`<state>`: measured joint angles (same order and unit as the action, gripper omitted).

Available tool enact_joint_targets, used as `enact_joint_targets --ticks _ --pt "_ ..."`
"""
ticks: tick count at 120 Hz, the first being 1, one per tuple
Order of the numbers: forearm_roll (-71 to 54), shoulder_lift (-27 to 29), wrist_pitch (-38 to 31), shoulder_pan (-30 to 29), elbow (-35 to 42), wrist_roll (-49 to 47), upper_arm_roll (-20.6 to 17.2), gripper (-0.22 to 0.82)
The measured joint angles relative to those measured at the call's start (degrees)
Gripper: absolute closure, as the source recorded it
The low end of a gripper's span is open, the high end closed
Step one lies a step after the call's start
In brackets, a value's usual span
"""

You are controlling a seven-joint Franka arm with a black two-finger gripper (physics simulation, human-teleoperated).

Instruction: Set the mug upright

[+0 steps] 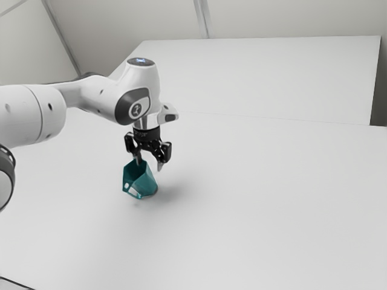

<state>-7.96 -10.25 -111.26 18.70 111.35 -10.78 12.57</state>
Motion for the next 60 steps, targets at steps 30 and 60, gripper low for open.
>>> enact_joint_targets --ticks 30,60 --pt "0.8 8.4 4.3 -0.3 -6.7 0.9 -0.4 0.07" --pt "3.8 8.4 11.5 -0.7 -17.3 6.7 -0.3 0.02"
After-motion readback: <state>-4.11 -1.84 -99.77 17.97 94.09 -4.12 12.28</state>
